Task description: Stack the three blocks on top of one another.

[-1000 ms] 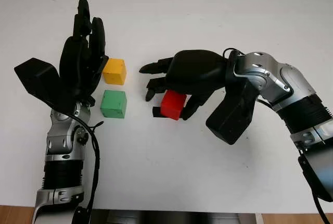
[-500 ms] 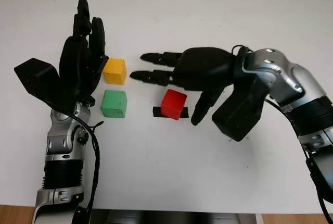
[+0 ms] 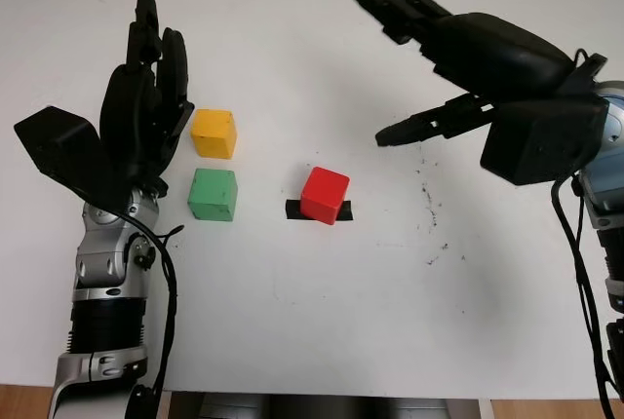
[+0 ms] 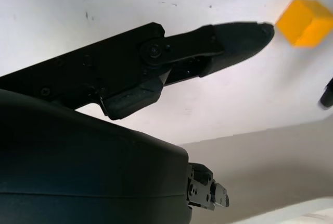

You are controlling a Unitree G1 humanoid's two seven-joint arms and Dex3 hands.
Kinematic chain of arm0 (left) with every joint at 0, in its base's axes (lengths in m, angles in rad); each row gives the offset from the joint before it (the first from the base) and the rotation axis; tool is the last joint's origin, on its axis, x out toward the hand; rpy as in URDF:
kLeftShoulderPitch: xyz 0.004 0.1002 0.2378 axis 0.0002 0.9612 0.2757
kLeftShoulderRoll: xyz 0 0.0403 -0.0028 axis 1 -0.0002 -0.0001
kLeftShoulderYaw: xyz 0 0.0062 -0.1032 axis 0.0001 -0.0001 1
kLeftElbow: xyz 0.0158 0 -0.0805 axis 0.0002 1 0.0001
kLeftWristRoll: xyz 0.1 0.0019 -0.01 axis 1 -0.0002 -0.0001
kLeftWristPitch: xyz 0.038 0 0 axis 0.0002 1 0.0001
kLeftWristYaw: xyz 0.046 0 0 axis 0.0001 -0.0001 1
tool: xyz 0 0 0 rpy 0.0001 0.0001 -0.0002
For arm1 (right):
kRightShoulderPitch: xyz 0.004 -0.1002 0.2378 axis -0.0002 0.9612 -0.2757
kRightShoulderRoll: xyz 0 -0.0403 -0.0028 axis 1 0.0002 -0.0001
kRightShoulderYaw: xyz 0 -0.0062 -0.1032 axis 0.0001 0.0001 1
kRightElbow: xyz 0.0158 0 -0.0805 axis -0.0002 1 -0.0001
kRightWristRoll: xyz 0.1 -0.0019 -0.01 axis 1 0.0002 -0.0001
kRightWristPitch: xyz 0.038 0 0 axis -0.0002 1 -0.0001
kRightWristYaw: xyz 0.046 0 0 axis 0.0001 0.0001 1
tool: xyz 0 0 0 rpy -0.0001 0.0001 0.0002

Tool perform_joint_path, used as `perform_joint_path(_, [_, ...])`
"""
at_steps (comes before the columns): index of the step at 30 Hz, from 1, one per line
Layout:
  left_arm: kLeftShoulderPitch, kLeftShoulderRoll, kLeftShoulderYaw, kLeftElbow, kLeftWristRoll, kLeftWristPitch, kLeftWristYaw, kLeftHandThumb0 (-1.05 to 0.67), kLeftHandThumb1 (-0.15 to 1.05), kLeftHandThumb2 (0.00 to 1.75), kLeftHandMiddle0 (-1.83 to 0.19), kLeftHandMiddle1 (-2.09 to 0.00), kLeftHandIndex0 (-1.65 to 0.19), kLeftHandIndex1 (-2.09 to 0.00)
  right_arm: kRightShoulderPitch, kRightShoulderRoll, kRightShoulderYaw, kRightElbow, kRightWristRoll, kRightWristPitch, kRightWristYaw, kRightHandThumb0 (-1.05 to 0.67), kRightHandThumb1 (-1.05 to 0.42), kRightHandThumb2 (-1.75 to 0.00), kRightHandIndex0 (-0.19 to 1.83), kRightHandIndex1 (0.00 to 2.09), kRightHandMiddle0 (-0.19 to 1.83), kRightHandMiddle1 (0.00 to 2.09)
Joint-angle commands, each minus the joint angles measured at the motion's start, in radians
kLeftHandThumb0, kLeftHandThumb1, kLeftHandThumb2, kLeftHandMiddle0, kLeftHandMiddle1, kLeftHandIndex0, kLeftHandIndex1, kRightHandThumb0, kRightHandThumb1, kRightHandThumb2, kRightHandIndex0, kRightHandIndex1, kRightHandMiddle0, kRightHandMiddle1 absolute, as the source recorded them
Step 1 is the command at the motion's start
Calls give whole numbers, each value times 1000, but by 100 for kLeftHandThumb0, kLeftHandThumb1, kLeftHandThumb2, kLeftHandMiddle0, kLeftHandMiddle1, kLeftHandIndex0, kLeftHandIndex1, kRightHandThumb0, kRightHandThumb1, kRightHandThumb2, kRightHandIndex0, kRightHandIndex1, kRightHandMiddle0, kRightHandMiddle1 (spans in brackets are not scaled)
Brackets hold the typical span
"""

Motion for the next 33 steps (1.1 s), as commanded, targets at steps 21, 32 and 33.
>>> perform_joint_path(21, [-274,454,-184,226,595,-75,-16,-77,102,6,-29,-6,-32,-14,31,51,-82,116,121,163,-119,-83,-105,-20,-19,0,-19,0])
perform_joint_path(32, [-337,563,-363,282,862,-157,-64,-85,94,3,-11,-3,-41,-10,36,50,-75,98,90,184,-134,-82,-105,-21,-19,0,-19,0])
perform_joint_path(33, [-342,565,-371,290,876,-166,-64,-84,93,3,-10,-3,-41,-9,37,52,-77,98,93,181,-134,-82,-105,-20,-19,0,-19,0])
